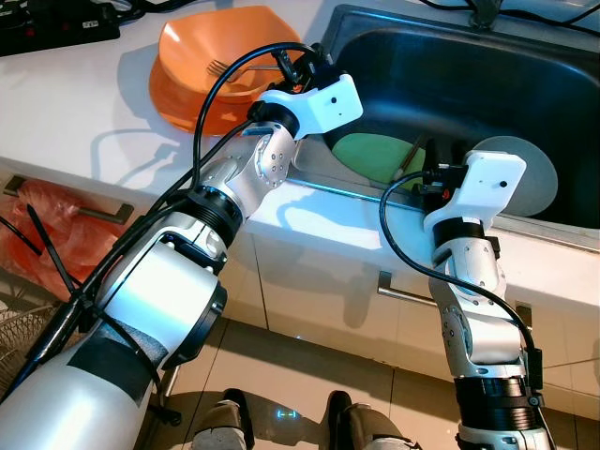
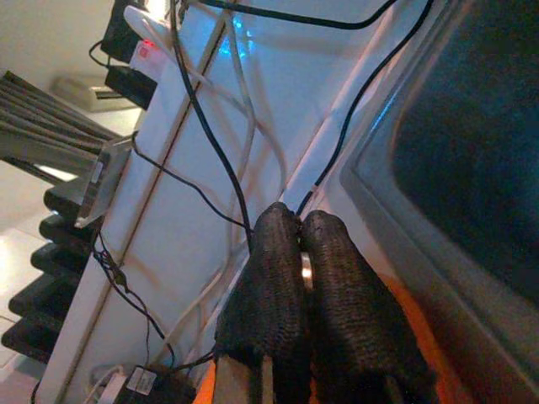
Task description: Kitchen organization
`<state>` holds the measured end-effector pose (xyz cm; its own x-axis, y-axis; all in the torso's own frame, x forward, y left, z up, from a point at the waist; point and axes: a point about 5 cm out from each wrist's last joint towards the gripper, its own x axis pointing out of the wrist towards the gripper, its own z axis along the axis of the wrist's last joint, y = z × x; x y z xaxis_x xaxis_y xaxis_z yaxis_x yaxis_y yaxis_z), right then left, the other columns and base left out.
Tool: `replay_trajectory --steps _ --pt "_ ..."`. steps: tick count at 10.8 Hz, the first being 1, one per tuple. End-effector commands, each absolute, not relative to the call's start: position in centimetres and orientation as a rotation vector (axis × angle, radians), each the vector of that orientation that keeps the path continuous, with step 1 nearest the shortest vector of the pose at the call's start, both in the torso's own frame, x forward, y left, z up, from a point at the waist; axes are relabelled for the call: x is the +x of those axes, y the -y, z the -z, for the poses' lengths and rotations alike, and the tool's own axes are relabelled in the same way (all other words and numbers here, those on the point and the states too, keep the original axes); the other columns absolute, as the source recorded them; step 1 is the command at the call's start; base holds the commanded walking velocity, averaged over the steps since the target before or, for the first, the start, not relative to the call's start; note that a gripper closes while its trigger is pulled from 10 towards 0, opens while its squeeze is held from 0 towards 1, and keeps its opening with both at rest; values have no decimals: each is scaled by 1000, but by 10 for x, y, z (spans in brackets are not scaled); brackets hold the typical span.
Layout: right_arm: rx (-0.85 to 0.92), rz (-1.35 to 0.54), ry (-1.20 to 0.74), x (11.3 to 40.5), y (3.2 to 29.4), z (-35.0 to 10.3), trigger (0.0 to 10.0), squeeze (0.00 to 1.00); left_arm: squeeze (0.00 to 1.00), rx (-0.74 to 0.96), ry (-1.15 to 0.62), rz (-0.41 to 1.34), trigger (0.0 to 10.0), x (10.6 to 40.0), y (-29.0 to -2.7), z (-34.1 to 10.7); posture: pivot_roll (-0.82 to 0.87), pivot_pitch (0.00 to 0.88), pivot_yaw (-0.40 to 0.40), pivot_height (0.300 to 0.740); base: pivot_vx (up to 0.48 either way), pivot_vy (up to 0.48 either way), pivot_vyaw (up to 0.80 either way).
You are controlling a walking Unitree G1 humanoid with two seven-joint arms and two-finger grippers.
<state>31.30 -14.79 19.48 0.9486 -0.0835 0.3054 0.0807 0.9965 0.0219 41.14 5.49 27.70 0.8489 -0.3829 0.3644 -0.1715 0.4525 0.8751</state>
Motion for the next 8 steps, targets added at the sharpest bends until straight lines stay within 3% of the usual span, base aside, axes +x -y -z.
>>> replay_trajectory --steps 1,6,7,8 --pt "8 116 121 314 155 -153 10000 0 0 1145 628 123 0 411 -51 -290 -78 268 2 740 0 0 0" --pt "33 96 137 326 145 -156 10000 0 0 1268 755 88 0 407 -48 -313 -31 222 12 740 0 0 0" --pt "41 90 151 334 143 -159 10000 0 0 1264 839 78 10000 403 -45 -329 -18 193 19 740 0 0 0" --pt "44 88 156 335 141 -160 10000 0 0 1244 884 90 10000 399 -41 -335 -11 183 21 740 0 0 0"
